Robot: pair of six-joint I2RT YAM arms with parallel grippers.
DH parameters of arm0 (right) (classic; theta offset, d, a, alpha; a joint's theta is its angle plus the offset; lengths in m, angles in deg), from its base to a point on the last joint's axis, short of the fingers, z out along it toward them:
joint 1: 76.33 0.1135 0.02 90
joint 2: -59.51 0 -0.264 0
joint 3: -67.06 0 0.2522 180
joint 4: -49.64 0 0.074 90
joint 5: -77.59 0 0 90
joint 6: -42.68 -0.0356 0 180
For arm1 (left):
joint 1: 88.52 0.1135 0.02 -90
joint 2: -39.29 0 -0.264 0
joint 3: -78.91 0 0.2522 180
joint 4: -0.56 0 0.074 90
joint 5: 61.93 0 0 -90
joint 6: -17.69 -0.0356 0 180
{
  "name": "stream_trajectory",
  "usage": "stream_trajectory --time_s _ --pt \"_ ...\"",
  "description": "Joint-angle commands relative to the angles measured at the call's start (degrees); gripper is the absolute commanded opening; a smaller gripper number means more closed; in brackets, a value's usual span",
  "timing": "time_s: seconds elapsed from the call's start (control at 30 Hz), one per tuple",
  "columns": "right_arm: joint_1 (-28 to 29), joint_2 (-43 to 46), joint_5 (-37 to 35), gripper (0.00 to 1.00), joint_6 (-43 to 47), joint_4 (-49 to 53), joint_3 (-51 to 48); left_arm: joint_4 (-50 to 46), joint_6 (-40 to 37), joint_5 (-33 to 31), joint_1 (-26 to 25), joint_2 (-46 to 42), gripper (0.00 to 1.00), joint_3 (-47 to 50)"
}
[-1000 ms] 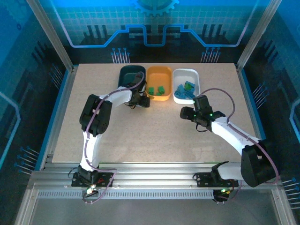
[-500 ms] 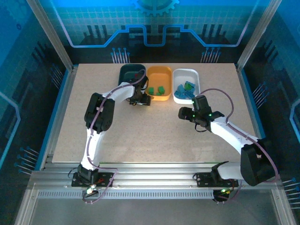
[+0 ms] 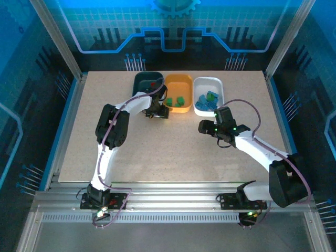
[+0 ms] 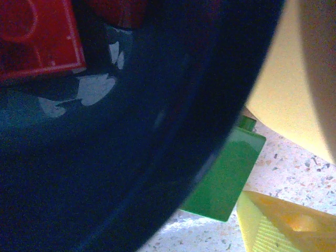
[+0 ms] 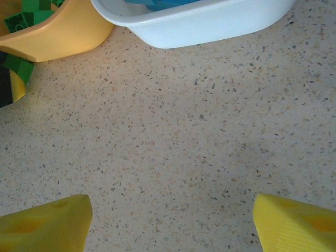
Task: Sort the legos into containers by color
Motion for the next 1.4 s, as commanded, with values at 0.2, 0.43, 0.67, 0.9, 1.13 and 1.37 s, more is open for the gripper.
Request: stream_trajectory --time_s 0.2,0.43,0.67,0.9,1.13,1.37 --pt "1.0 -1.4 1.2 0.82 -0.8 -1.4 -0.4 15.8 -1.9 2.9 -2.9 0.8 0.66 1.9" --pt "0.9 -2.2 1.8 0.81 -1.0 -2.0 -0.4 16.1 -3.0 -0.3 -3.3 0.3 0.67 1.6" --pt "0.9 -2.2 1.6 0.81 -1.0 -1.9 -0.5 15.9 -2.8 -1.4 -3.4 1.8 0.65 0.8" --pt "1.0 -2.4 1.7 0.81 -1.1 -2.0 -0.4 15.2 -2.7 -1.7 -3.4 1.8 0.54 1.5" --pt "0.9 -1.9 1.7 0.81 -1.4 -2.0 -0.5 15.1 -3.1 -1.9 -3.6 -0.6 0.38 4.4" --pt "1.0 -0.4 1.7 0.81 -1.7 -1.8 -0.8 17.0 -2.3 -2.1 -4.5 -6.7 0.33 11.6"
